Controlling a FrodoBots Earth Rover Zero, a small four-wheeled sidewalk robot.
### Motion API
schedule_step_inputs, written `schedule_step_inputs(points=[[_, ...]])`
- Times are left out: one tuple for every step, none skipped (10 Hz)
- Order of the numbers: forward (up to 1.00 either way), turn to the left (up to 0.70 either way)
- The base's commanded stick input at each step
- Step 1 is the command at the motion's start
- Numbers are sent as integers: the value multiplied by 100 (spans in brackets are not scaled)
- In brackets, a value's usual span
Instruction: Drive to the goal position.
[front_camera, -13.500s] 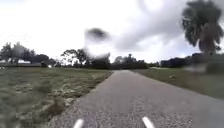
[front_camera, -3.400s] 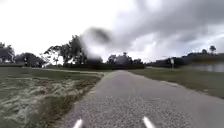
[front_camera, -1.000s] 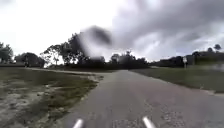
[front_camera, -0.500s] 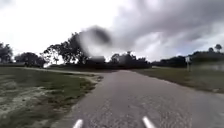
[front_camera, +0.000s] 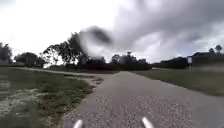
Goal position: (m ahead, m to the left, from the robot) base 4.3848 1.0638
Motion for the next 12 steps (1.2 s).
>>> schedule_step_inputs(points=[[70,0],[70,0],[70,0],[70,0],[70,0],[70,0],[70,0],[70,0],[70,0],[70,0],[70,0],[70,0]])
